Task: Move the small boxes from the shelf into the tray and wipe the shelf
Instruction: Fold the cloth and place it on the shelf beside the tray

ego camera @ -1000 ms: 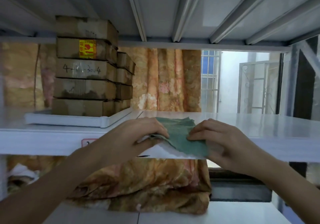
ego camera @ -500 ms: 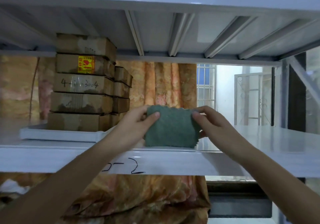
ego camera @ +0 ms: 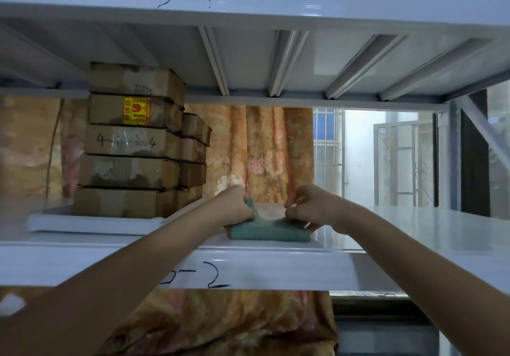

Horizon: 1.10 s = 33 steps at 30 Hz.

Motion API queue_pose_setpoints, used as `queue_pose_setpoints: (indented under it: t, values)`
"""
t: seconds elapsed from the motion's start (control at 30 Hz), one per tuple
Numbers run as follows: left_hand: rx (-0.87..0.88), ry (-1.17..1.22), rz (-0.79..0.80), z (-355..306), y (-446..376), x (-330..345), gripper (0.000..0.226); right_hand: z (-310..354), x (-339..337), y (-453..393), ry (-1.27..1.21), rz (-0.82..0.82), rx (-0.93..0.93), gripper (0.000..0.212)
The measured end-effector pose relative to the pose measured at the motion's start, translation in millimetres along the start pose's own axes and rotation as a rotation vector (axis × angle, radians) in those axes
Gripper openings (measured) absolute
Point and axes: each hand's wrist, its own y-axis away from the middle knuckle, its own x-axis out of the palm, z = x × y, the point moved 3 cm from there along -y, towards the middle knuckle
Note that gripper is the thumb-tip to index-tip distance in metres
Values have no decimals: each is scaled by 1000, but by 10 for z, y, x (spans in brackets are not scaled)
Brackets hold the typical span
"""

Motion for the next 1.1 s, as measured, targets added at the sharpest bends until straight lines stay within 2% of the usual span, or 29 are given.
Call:
queue_pose_setpoints:
  t: [0.1,0.17,0.27,0.33,0.4,0.5,0.53,0.6,0.7,0.77,0.83,0.93,1.1]
  values:
    - [15,-38,-4,-3,54,20,26,-41,-28,5,42,15,-30,13]
    - [38,-133,-15,-14,84,39,34,-94,-30,-17,220,50,-48,14]
    - [91,-352,-86,-5,120,39,38,-154,-28,-57,482,24,-137,27]
    - [176,-400,-124,6,116,35,32,-136,-8,-33,536,14,-240,35]
    - [241,-341,-54,9,118,40,33,-122,19,-17,501,91,-271,38]
    - [190,-224,199,67,80,94,34,-119,52,-82,527,206,-243,34]
    - [179,-222,221,84,64,98,35,-107,47,-117,556,203,-238,34]
    - [199,-222,172,95,21,79,38,-67,29,-180,592,190,-241,33]
    - [247,-249,13,84,-34,45,21,-30,12,-262,621,234,-219,33]
    - [240,-261,-65,83,-55,20,17,-48,-3,-306,587,276,-173,36]
    - [209,-213,-81,106,-91,6,18,-76,-25,-344,505,288,-135,35]
    - [172,-112,-94,110,-161,-40,17,-101,-52,-366,428,261,-134,21]
    - [163,-65,-59,128,-224,-58,19,-94,-68,-400,357,265,-169,23]
